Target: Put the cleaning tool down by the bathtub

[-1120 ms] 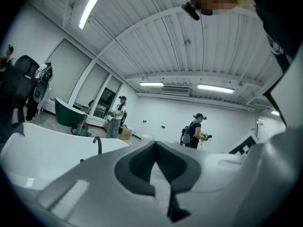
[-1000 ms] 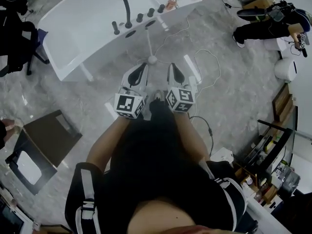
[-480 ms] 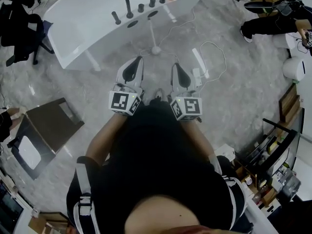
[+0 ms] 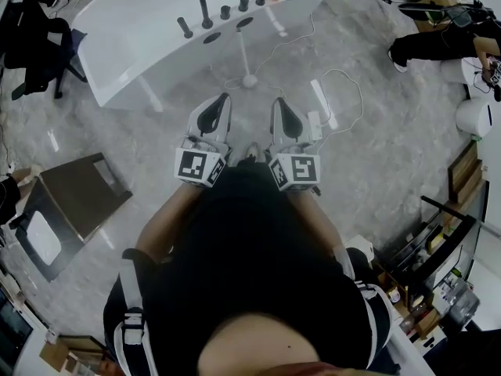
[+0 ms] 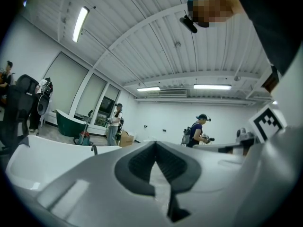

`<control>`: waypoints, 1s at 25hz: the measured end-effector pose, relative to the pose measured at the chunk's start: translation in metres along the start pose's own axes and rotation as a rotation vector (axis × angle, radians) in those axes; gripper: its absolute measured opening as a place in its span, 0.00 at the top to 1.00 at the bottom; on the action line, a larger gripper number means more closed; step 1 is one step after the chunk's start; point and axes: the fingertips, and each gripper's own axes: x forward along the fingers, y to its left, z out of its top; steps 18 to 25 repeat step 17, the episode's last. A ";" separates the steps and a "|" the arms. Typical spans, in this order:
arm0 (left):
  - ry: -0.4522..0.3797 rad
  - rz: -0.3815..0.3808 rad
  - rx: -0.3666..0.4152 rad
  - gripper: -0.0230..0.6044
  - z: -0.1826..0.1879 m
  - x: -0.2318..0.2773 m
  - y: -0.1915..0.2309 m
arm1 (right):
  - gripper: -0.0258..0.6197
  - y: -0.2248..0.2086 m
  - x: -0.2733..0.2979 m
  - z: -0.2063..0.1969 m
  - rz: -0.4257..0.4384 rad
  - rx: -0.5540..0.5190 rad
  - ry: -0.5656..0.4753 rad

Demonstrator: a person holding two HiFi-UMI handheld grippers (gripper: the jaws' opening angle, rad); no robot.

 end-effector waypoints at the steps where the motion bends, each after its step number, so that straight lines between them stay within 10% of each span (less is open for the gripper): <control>1: 0.000 -0.003 0.003 0.95 0.000 0.001 -0.002 | 0.96 -0.002 -0.001 0.000 -0.001 0.000 0.001; 25: 0.021 -0.007 0.015 0.95 -0.008 0.004 -0.011 | 0.96 -0.008 -0.005 -0.001 0.001 -0.009 0.012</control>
